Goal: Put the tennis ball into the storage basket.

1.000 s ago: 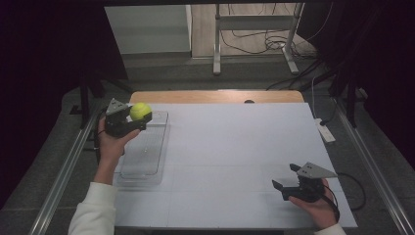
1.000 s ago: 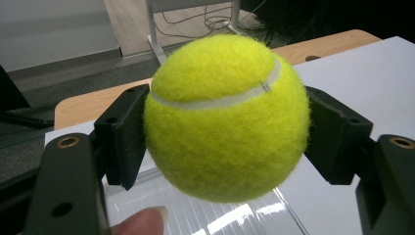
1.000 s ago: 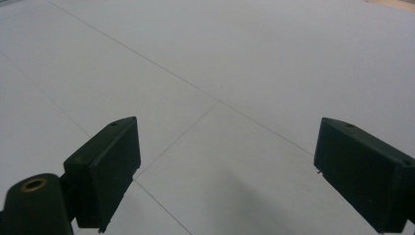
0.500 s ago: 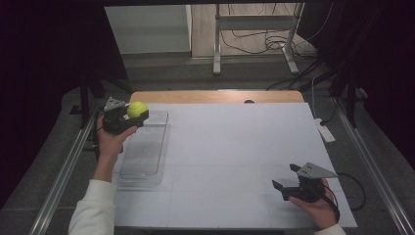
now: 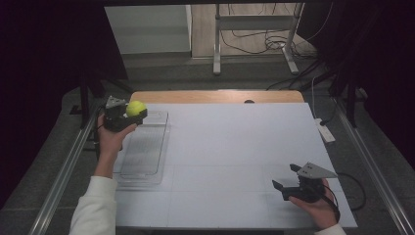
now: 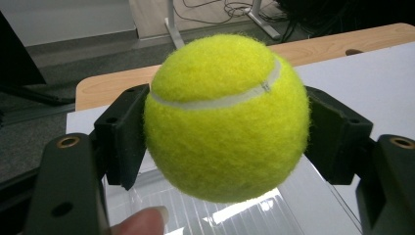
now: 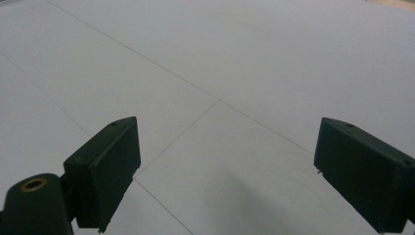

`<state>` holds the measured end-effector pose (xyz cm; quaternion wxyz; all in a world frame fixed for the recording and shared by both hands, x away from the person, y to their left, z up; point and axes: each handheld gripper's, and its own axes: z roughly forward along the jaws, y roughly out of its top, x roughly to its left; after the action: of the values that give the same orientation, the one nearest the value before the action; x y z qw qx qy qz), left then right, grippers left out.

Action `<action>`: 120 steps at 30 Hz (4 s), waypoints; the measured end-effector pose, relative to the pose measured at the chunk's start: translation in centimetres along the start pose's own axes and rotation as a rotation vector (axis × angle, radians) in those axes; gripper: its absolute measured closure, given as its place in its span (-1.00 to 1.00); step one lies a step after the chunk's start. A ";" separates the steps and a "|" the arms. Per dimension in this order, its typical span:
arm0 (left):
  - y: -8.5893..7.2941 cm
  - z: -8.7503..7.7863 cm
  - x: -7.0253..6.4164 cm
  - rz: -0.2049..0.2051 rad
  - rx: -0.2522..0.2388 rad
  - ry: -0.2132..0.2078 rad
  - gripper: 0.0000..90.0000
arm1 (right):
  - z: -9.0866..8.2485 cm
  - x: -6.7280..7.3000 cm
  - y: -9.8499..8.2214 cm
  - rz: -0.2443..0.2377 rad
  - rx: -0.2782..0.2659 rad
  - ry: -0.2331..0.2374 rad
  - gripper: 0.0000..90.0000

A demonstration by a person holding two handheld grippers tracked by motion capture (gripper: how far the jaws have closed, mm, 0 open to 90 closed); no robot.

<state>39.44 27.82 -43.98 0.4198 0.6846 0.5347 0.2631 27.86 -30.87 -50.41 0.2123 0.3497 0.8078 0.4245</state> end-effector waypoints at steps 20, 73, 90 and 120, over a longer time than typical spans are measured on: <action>-0.2 1.0 0.8 -0.016 0.029 0.020 -0.40 | 0.0 0.0 0.0 -0.002 0.001 -0.002 -0.77; -2.0 3.4 2.1 -0.043 0.185 0.042 -0.40 | -0.1 0.0 0.0 -0.006 0.001 -0.004 -0.77; -2.5 4.5 1.9 -0.021 0.246 0.043 -0.40 | -0.1 0.0 0.0 -0.008 0.001 -0.004 -0.77; -3.1 6.3 0.6 0.105 0.368 0.146 -0.41 | -0.1 0.0 0.0 -0.006 0.002 -0.004 -0.77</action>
<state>43.11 26.74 -49.88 0.2334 0.7557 0.5664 0.2315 27.80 -30.89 -50.40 0.2147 0.3482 0.8090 0.4222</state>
